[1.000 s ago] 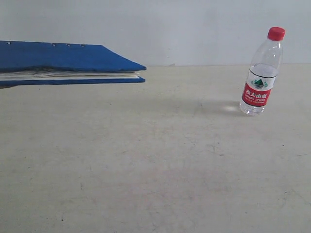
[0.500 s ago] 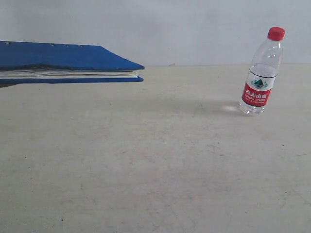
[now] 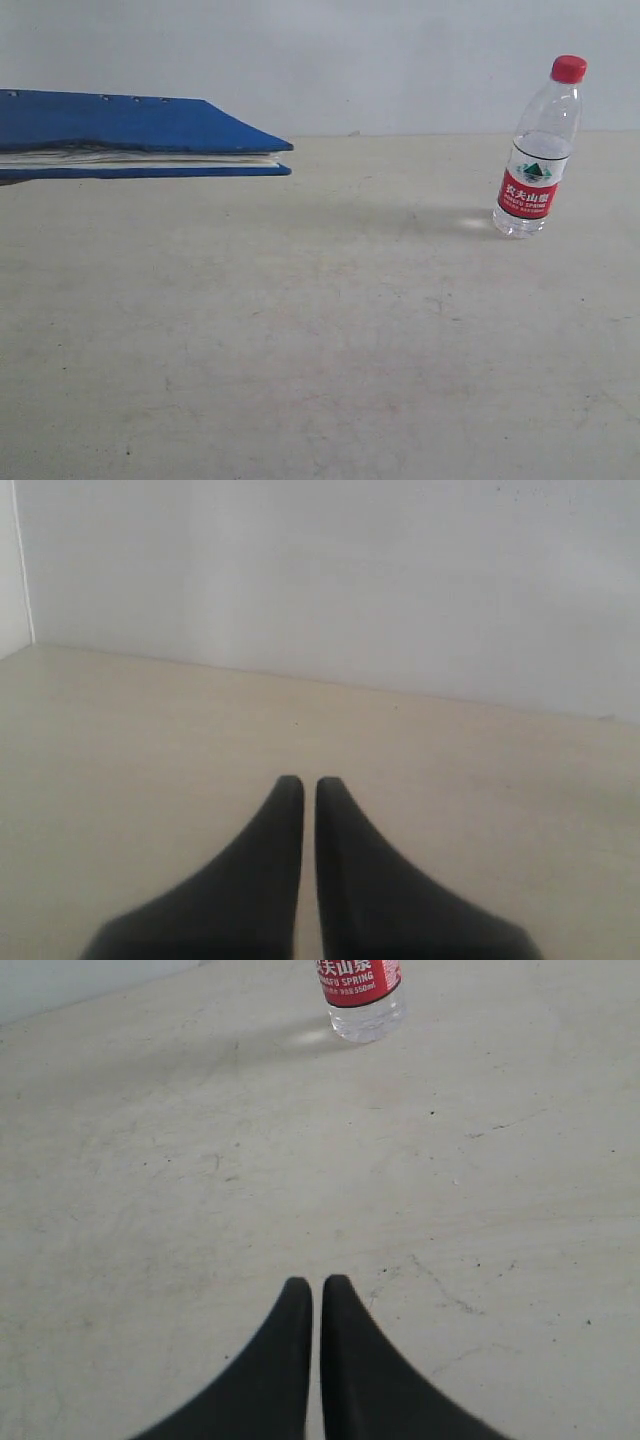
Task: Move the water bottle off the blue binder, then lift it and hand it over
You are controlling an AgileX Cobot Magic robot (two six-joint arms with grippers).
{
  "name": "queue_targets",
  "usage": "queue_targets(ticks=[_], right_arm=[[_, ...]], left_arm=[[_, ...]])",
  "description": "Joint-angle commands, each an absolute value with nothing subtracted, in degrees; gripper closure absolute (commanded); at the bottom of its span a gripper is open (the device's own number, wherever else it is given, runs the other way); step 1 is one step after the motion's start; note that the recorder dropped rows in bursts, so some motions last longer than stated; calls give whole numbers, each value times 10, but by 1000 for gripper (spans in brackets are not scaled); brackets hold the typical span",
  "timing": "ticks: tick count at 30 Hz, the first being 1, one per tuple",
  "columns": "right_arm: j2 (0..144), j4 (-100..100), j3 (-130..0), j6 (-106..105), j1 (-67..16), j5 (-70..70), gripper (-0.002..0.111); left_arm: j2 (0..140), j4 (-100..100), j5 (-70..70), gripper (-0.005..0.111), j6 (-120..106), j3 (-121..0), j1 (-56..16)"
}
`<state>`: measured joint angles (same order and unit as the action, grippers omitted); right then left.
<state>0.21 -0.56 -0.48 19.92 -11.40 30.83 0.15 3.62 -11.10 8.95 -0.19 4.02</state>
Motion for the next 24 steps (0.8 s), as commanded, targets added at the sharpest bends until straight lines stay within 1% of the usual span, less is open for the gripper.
queue_targets(ticks=[1, 6, 11, 24], right_arm=[[0, -5, -8, 198, -114, 312, 109], [0, -5, -8, 198, -114, 312, 109], [0, -5, -8, 198, -114, 312, 109], [0, -5, -8, 198, -114, 311, 109]], left_arm=[[0, 42, -204, 102, 65, 0, 39], [0, 40, -206, 102, 14, 0, 38], [0, 37, -206, 102, 14, 0, -1], [0, 36, -206, 102, 14, 0, -5]])
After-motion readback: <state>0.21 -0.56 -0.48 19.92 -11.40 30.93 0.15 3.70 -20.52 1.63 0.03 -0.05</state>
